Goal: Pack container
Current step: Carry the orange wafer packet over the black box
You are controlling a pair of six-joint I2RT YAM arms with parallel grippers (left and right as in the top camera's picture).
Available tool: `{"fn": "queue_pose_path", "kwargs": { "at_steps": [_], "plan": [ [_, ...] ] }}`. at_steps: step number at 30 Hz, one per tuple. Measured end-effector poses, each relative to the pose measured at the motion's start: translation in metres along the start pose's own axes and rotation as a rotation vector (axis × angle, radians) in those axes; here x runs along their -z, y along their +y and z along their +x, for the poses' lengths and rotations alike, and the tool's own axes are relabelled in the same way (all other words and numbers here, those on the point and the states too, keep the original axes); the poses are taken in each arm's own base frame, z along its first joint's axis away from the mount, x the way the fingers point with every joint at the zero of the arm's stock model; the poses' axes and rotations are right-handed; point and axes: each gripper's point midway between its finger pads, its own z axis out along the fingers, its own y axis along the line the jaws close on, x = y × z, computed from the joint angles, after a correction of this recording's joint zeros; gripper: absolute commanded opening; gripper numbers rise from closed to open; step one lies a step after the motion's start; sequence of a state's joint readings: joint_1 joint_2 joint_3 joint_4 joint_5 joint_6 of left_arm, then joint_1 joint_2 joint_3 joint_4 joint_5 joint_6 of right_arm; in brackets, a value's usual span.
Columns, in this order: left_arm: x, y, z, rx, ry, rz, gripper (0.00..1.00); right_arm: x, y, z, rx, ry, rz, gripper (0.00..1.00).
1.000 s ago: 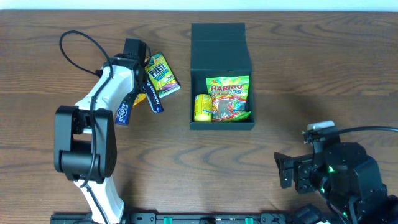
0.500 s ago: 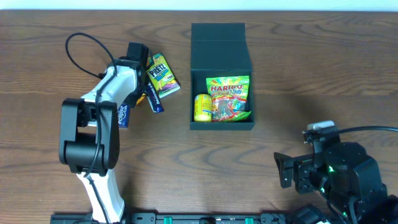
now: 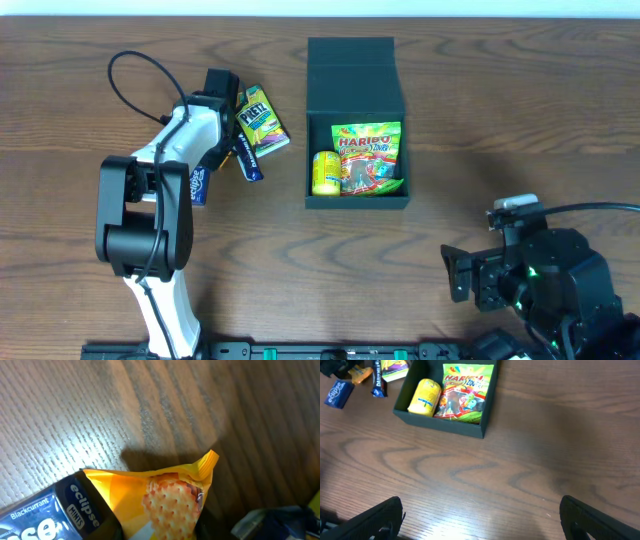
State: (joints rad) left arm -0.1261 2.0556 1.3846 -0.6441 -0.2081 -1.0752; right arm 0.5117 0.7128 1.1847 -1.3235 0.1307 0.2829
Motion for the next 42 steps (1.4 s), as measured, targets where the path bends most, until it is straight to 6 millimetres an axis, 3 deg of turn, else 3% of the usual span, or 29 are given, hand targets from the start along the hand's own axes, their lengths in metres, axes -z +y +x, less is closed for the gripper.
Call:
{"fn": "queue_pose_path", "kwargs": {
  "at_steps": [4, 10, 14, 18, 21, 27, 30, 36, 42],
  "plan": [
    [0.017, -0.007, -0.008, -0.031, 0.002, -0.005, 0.29, 0.0, 0.0, 0.0, 0.0, 0.0, 0.0, 0.99],
    [0.063, -0.039, -0.034, -0.044, -0.028, 0.066, 0.24, 0.0, 0.0, 0.0, 0.0, 0.0, 0.0, 0.99],
    [0.091, -0.063, -0.035, -0.071, -0.016, 0.144, 0.23, 0.0, 0.0, 0.0, 0.0, 0.0, 0.0, 0.99],
    [0.108, -0.087, -0.004, -0.121, 0.049, 0.224, 0.2, 0.0, 0.0, 0.0, 0.0, 0.0, 0.0, 0.99],
    [0.117, -0.098, 0.029, -0.136, 0.117, 0.258, 0.18, 0.0, 0.0, 0.0, 0.0, 0.0, 0.0, 0.99],
    [0.138, -0.116, 0.099, -0.153, 0.193, 0.296, 0.17, 0.0, 0.0, 0.0, 0.0, 0.0, 0.0, 0.99],
    [0.147, -0.12, 0.125, -0.132, 0.198, 0.304, 0.18, 0.0, 0.0, 0.0, 0.0, 0.0, 0.0, 0.99],
    [0.161, -0.128, 0.159, -0.035, 0.18, 0.323, 0.21, 0.0, 0.0, 0.0, 0.0, 0.0, 0.0, 0.99],
    [0.162, -0.141, 0.17, 0.049, 0.187, 0.363, 0.18, 0.0, 0.0, 0.0, 0.0, 0.0, 0.0, 0.99]
  ]
}}
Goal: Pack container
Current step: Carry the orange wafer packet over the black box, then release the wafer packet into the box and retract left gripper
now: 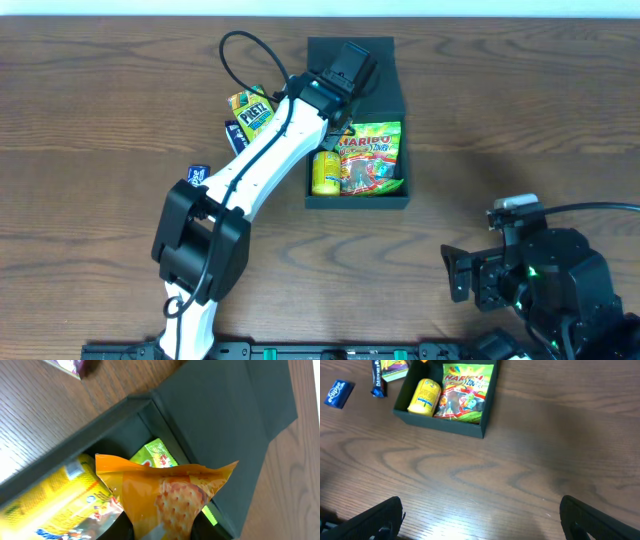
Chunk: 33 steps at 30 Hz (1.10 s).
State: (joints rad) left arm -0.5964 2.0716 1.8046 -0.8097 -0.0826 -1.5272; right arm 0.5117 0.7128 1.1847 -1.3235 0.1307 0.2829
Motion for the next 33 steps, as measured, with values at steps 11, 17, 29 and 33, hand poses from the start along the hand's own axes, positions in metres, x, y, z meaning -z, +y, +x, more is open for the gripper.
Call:
{"fn": "queue_pose_path", "kwargs": {
  "at_steps": [11, 17, 29, 33],
  "plan": [
    [-0.029, 0.013, 0.003, 0.088, -0.008, -0.065, 0.19, 0.0, 0.0, 0.0, 0.0, 0.0, 0.0, 0.99],
    [-0.029, 0.013, 0.001, 0.094, -0.024, -0.064, 0.44, 0.0, 0.0, 0.0, 0.0, 0.0, 0.0, 0.99],
    [-0.029, 0.011, -0.001, 0.106, -0.035, -0.055, 0.87, 0.0, 0.0, 0.0, 0.0, 0.0, 0.0, 0.99],
    [-0.029, -0.002, -0.001, 0.061, -0.031, -0.001, 0.97, 0.0, 0.0, 0.0, 0.0, 0.0, 0.0, 0.99]
  ]
}}
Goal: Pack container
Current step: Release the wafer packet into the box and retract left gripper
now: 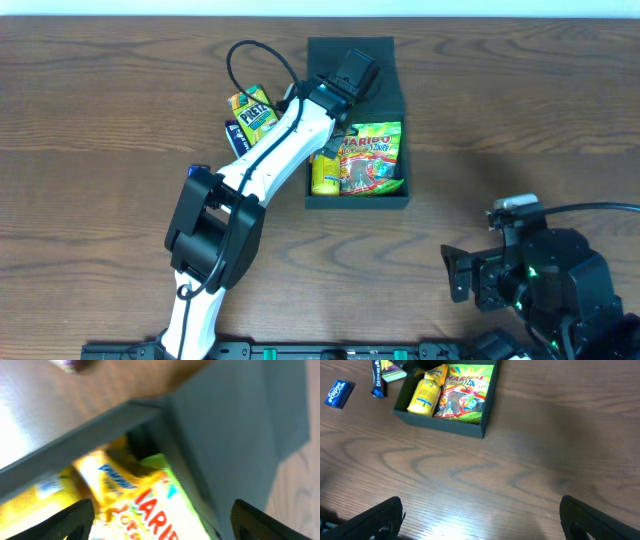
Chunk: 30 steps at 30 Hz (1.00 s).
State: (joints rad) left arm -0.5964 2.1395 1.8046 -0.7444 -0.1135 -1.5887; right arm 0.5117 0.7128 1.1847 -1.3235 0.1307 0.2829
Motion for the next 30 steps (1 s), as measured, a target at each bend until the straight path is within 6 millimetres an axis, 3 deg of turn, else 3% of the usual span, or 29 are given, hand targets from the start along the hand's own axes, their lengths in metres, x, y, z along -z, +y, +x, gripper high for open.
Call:
{"fn": "queue_pose_path", "kwargs": {
  "at_steps": [5, 9, 17, 20, 24, 29, 30],
  "plan": [
    [0.003, -0.009, -0.003, -0.121, -0.02, 0.032, 0.95, 0.0, 0.0, 0.0, 0.0, 0.0, 0.0, 0.99],
    [0.021, -0.018, -0.017, -0.23, -0.091, 0.061, 0.95, 0.0, 0.0, 0.0, 0.0, 0.0, 0.0, 0.99],
    [0.11, -0.025, -0.079, -0.412, -0.4, 0.077, 0.95, 0.0, 0.0, 0.0, 0.0, 0.0, 0.0, 0.99],
    [0.132, -0.026, -0.097, -0.516, -0.505, 0.049, 0.95, 0.0, 0.0, 0.0, 0.0, 0.0, 0.0, 0.99],
    [0.137, -0.02, -0.113, -0.654, -0.564, -0.034, 0.96, 0.0, 0.0, 0.0, 0.0, 0.0, 0.0, 0.99],
    [0.131, -0.008, -0.143, -0.693, -0.537, -0.107, 1.0, 0.0, 0.0, 0.0, 0.0, 0.0, 0.0, 0.99],
    [0.128, -0.008, -0.15, -0.702, -0.519, -0.108, 0.94, 0.0, 0.0, 0.0, 0.0, 0.0, 0.0, 0.99]
  ]
}}
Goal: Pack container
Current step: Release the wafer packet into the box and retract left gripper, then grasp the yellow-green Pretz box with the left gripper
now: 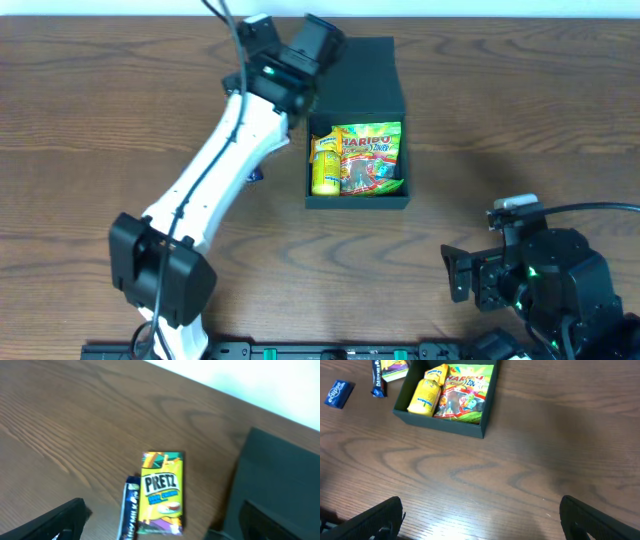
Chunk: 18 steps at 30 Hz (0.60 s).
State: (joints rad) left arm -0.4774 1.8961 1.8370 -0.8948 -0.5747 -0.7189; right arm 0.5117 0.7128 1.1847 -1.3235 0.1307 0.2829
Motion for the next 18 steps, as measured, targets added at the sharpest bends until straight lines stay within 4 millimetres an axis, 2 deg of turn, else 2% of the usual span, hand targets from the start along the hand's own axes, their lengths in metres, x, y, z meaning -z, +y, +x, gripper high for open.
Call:
{"fn": "queue_pose_path", "kwargs": {
  "at_steps": [2, 6, 9, 13, 18],
  "plan": [
    [-0.011, 0.004, -0.006, -0.023, 0.034, 0.034, 0.89, 0.0, 0.0, 0.0, 0.0, 0.0, 0.0, 0.99],
    [-0.032, 0.01, -0.012, -0.116, 0.118, 0.135, 0.98, 0.0, 0.0, 0.0, 0.0, 0.0, 0.0, 0.99],
    [-0.05, 0.014, -0.006, -0.163, 0.177, 0.169, 0.98, 0.0, 0.0, 0.0, 0.0, 0.0, 0.0, 0.99],
    [-0.086, 0.015, 0.019, -0.252, 0.293, 0.216, 0.98, 0.0, 0.0, 0.0, 0.0, 0.0, 0.0, 0.99],
    [-0.122, 0.004, 0.057, -0.34, 0.396, 0.258, 0.98, 0.0, 0.0, 0.0, 0.0, 0.0, 0.0, 0.99]
  ]
}}
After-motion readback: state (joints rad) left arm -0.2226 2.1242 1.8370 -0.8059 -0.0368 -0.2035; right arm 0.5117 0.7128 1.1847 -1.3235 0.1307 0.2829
